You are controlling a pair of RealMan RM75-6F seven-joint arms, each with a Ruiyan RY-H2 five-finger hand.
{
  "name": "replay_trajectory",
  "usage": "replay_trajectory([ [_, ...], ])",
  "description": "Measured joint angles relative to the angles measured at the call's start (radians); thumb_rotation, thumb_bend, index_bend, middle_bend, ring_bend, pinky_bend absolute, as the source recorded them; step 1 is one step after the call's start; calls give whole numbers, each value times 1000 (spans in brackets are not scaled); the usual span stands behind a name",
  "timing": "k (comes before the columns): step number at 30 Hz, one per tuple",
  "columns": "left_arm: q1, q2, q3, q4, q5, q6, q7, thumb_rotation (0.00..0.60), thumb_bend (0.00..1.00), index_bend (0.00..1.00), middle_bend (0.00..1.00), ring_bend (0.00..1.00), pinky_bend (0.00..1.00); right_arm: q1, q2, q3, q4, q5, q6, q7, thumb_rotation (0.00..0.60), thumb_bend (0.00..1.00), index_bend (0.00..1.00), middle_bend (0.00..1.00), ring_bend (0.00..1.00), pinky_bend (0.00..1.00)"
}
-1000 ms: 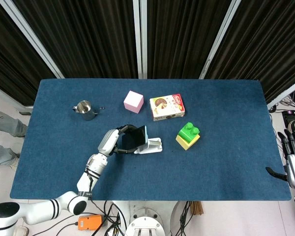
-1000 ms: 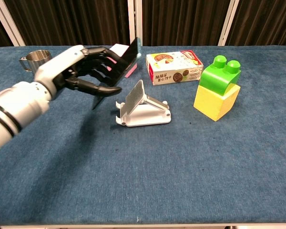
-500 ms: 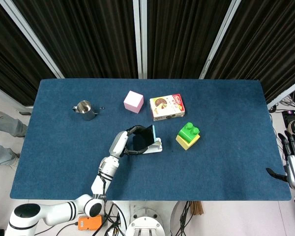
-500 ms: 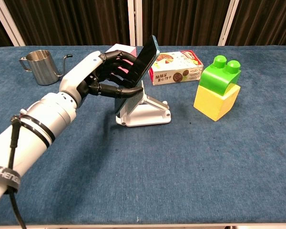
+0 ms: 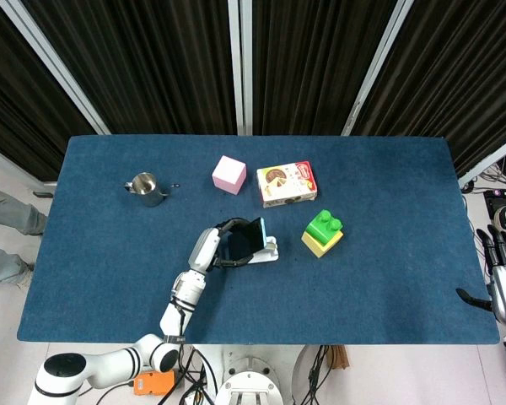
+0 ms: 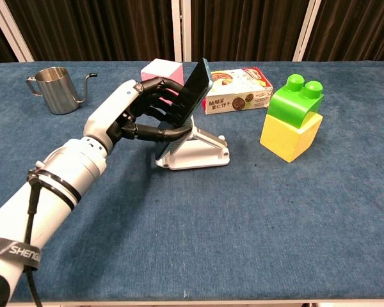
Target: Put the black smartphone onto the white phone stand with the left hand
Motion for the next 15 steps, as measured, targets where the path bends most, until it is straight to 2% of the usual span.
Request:
replay_trajectory([
  [11,-9,-26,-3,49,0,-5,-23,600,186,451,534,374,333,1,-4,2,7,2,-3,7,600,90,0,64,0,95],
  [13,-10,-28,-2,53,-1,-8,-25,600,174,428,502,348,300,0,-5,2,10,2,-2,10,600,90,0,64,0,95],
  [15,-10,-26,3,54,2,-10,-26,600,159,364,443,296,263,0,-6,3,12,2,-1,13,600,90,0,65,0,95],
])
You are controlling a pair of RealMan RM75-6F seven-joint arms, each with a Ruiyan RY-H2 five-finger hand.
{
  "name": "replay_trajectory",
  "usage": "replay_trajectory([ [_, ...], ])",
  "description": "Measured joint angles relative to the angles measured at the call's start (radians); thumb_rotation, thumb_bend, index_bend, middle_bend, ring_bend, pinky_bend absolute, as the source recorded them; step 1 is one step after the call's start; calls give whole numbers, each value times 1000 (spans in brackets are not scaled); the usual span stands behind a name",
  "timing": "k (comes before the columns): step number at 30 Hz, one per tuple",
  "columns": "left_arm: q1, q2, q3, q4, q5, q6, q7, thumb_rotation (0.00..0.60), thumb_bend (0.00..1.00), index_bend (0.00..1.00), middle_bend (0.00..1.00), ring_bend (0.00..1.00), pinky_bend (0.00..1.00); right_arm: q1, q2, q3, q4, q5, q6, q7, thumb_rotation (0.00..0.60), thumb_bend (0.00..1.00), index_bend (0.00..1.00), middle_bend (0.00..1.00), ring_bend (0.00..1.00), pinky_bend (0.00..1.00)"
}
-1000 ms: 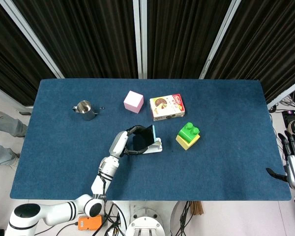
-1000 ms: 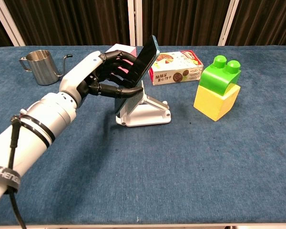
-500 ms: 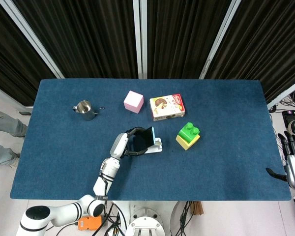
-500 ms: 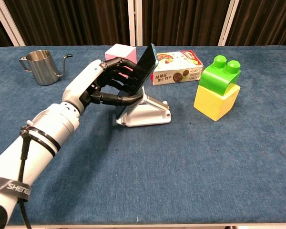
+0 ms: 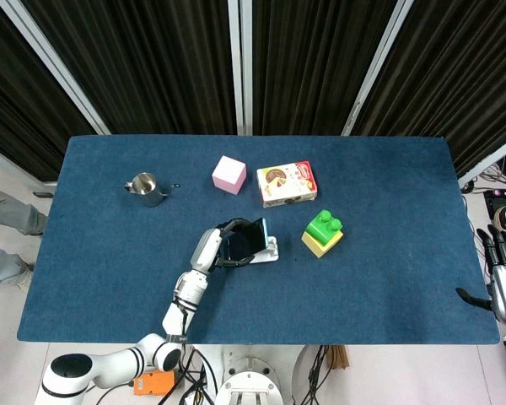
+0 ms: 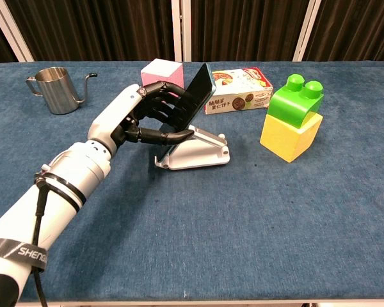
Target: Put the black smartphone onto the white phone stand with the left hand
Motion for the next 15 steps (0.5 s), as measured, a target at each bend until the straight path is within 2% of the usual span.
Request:
replay_trajectory([
  [8,-4,5,13,4,18,4,0,600,132,129,238,116,149,-3,-2,1,7,-4,5,10,600,90,0,64,0,95],
  [15,-7,20,20,-15,22,-6,21,600,106,18,118,9,70,-6,-5,1,14,-8,12,21,600,90,0,65,0,95],
])
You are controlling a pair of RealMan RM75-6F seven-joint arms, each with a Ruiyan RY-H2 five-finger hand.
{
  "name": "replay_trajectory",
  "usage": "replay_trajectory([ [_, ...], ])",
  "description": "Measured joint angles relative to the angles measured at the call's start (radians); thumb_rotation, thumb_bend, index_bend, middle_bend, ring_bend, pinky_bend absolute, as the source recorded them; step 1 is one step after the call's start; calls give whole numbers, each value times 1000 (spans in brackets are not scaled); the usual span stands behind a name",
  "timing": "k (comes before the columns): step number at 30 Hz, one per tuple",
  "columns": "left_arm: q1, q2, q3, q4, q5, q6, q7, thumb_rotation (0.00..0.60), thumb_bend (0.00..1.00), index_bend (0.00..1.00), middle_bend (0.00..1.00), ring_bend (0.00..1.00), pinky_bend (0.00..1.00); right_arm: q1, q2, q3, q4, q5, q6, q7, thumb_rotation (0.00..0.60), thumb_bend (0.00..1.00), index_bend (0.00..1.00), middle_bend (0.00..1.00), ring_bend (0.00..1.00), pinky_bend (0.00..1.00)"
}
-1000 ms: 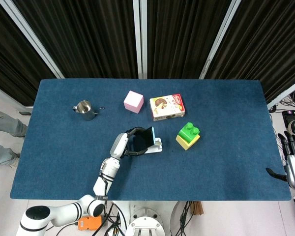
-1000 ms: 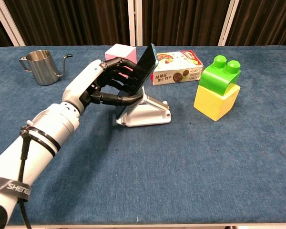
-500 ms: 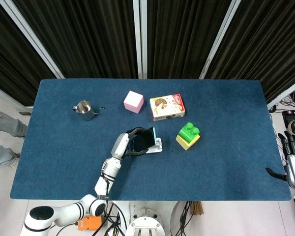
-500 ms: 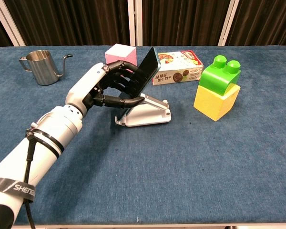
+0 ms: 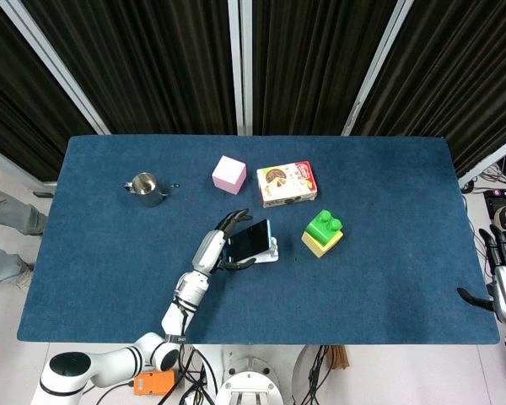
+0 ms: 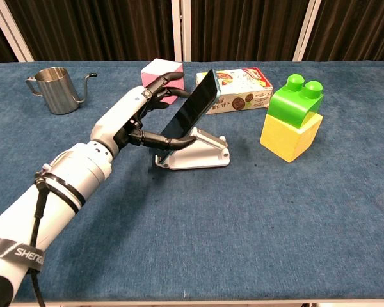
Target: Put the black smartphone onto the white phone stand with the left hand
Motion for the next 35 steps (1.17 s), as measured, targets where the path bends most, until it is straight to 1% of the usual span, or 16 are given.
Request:
replay_trajectory([
  [4,3,27,13,-24,11,3,24,600,95,0,69,0,30,-2,1,2,5,-1,3,8,600,90,0,64,0,95],
  [7,10,70,24,-55,20,6,57,600,89,0,55,0,11,-2,6,2,7,0,0,13,600,90,0,65,0,95],
  [10,19,138,36,-105,24,2,112,600,88,0,61,0,5,-1,14,2,7,2,-4,21,600,90,0,65,0,95],
  [13,36,243,46,-191,12,-14,190,600,89,22,99,1,5,0,19,3,10,0,-7,35,600,90,0,65,0,95],
  [16,68,375,52,-306,-22,-23,292,600,92,51,127,21,5,0,19,3,20,-4,-7,54,600,90,0,65,0,95],
  [17,85,430,54,-350,-41,-22,340,600,96,60,137,33,5,0,19,4,24,-4,-7,61,600,90,0,65,0,96],
  [21,147,593,61,-466,-111,-5,516,600,99,68,146,45,5,5,17,3,42,-4,-21,97,600,89,0,65,0,101],
  [24,209,701,74,-539,-161,33,648,600,99,68,146,46,5,8,17,1,54,-6,-33,130,600,90,0,65,0,101],
  [27,286,798,96,-600,-194,94,728,600,99,68,146,46,5,8,18,-2,62,-17,-33,165,600,90,0,64,0,101],
  [30,362,871,123,-644,-201,167,745,600,99,68,146,46,5,4,18,-5,64,-33,-18,179,600,89,0,65,0,101],
  [35,474,936,180,-698,-158,292,722,600,99,68,146,43,5,-1,8,-10,62,-71,17,181,600,90,0,64,0,101],
])
